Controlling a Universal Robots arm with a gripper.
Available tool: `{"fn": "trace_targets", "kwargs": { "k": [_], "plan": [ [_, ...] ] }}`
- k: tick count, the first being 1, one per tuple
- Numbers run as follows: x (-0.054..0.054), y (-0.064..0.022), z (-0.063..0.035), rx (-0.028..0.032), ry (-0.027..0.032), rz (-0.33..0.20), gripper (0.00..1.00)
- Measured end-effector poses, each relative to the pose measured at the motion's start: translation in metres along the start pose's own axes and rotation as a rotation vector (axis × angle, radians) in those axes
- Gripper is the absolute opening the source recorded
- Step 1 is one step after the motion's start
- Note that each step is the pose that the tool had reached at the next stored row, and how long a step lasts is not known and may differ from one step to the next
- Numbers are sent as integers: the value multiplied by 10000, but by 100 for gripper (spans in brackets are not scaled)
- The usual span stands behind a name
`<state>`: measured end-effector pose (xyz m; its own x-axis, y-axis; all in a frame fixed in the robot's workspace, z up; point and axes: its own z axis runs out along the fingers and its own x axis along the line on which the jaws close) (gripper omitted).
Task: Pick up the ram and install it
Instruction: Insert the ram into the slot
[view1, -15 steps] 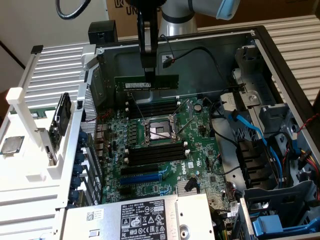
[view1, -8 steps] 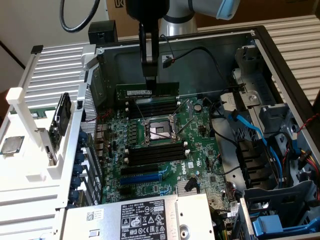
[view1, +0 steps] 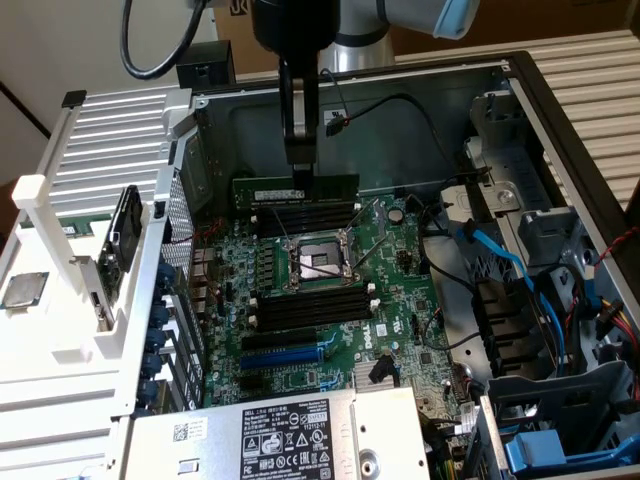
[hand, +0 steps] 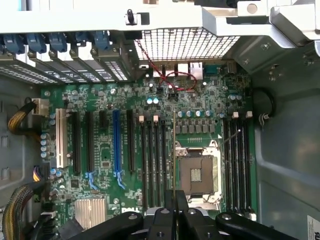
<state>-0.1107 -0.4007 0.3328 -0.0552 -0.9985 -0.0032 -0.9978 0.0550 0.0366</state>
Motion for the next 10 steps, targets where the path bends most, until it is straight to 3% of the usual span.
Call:
{"fn": "trace_targets", "kwargs": {
  "k": [6, 10],
  "plan": [
    [57, -22, 37, 8, -9, 0, 12],
    [72, -26, 76, 117, -22, -1, 12]
  ]
}}
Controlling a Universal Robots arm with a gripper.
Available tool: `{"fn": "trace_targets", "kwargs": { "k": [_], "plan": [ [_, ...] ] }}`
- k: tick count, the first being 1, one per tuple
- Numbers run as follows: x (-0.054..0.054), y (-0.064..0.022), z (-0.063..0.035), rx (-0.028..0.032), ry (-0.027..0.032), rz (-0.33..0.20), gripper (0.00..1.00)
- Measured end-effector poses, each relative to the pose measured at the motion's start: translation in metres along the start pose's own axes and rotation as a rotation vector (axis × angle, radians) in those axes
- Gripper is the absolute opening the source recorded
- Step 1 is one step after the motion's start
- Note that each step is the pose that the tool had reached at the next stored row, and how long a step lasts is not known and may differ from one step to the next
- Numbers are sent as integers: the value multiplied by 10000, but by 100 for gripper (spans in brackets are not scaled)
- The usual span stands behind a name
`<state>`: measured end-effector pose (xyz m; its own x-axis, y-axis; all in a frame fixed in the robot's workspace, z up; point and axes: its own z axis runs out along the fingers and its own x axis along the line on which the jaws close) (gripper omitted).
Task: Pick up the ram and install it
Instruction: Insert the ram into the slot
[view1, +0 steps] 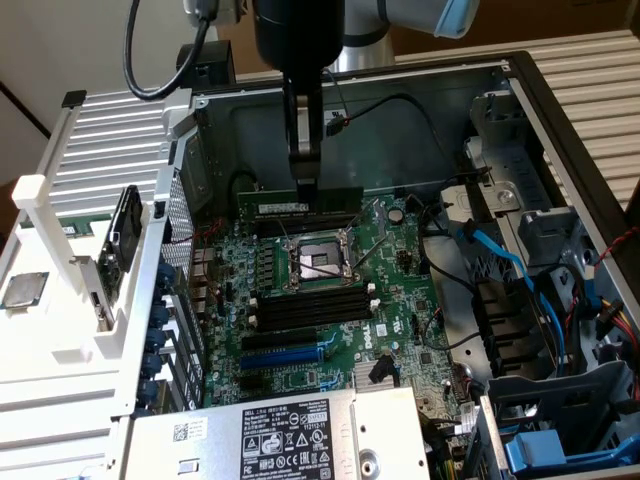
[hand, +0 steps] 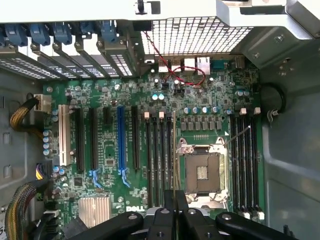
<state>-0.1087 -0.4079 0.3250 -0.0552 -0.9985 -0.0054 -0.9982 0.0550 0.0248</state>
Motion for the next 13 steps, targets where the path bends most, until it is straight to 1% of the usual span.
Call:
{"fn": "trace_targets", "kwargs": {
  "k": [6, 8, 11, 13],
  "plan": [
    [13, -3, 59, 227, -32, -2, 12],
    [24, -2, 78, 260, -32, -3, 12],
    [52, -4, 99, 291, -36, -2, 12],
    [65, -4, 115, 327, -39, -2, 12]
  ]
}}
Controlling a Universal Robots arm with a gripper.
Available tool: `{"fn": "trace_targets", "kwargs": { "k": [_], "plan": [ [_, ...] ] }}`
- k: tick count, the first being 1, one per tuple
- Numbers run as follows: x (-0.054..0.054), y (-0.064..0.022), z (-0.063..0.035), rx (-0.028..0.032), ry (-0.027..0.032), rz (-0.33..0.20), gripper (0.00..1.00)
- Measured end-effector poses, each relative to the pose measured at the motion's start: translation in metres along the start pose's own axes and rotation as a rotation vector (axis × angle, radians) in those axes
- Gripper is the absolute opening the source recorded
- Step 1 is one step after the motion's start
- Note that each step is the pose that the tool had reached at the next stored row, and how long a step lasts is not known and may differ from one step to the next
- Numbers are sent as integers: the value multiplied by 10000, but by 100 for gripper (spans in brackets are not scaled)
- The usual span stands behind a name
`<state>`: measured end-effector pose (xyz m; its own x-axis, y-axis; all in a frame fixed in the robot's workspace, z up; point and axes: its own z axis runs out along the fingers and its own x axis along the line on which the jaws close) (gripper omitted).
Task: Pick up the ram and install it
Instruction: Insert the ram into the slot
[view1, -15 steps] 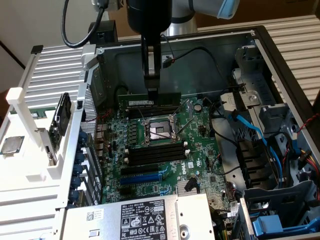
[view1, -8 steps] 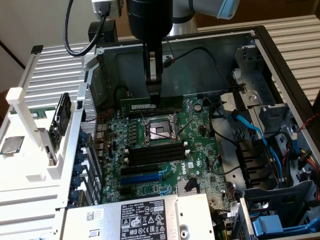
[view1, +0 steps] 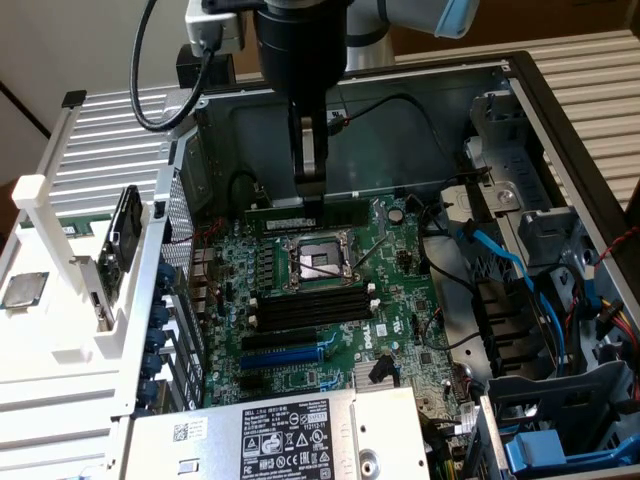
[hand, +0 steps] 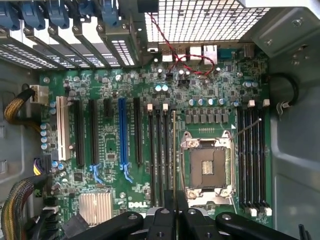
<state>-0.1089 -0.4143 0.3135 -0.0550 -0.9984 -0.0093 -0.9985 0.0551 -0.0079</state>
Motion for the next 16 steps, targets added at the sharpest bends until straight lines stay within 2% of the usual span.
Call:
{"fn": "trace_targets", "kwargs": {
  "k": [6, 16],
  "plan": [
    [5, 28, 73, 137, -6, -2, 12],
    [18, 41, 191, 302, -15, -2, 12]
  ]
}}
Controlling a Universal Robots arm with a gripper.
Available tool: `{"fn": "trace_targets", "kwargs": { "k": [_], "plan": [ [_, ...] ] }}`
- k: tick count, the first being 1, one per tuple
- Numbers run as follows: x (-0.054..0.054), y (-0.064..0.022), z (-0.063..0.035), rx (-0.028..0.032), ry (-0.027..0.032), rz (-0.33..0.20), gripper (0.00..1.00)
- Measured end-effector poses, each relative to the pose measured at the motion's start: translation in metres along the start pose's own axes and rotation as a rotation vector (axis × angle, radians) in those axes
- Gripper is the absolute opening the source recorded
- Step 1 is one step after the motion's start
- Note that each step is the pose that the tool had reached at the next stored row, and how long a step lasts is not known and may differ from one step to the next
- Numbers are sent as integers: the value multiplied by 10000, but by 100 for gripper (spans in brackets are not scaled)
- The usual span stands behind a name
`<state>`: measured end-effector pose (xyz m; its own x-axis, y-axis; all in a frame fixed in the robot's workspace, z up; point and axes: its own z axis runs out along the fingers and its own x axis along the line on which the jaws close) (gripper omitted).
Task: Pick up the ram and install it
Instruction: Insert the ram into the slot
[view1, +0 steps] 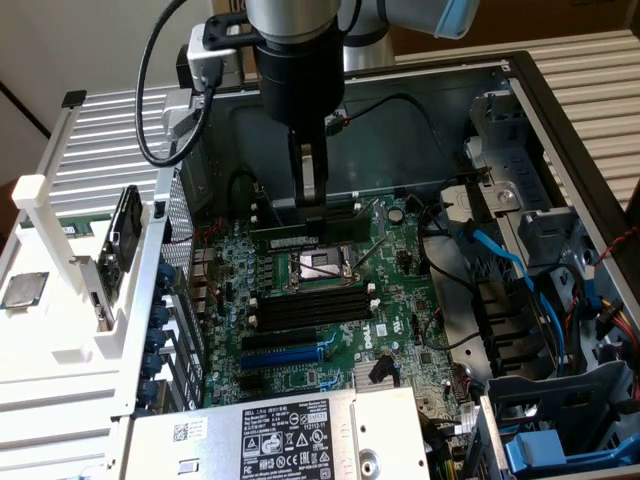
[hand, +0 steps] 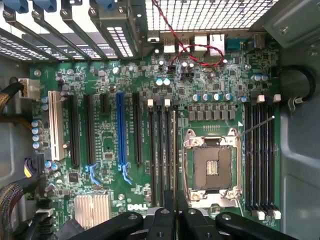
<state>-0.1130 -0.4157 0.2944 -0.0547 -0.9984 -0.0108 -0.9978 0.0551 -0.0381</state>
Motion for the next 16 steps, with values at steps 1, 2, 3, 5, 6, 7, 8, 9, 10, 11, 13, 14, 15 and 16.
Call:
{"fn": "trace_targets", "kwargs": {
  "k": [1, 2, 3, 5, 6, 7, 8, 9, 10, 11, 13, 14, 15, 16],
  "plan": [
    [2, 0, 12, 13, -1, 0, 12],
    [4, 1, 24, 21, -1, 0, 12],
    [6, 1, 37, 26, -2, -1, 12],
    [16, 2, 55, 30, -1, -2, 12],
    [20, 3, 62, 29, 0, -1, 12],
    [25, 3, 68, 30, -1, -1, 12],
    [33, 3, 73, 31, -2, -2, 12],
    [44, 2, 76, 31, -2, -2, 12],
    [55, 2, 79, 31, -2, -1, 12],
    [66, 2, 81, 31, -1, -1, 12],
    [88, 1, 86, 31, -2, -1, 12],
    [98, 0, 88, 31, -2, -1, 12],
    [107, 0, 89, 30, -1, -1, 12],
    [112, 0, 91, 31, -2, -1, 12]
  ]
}}
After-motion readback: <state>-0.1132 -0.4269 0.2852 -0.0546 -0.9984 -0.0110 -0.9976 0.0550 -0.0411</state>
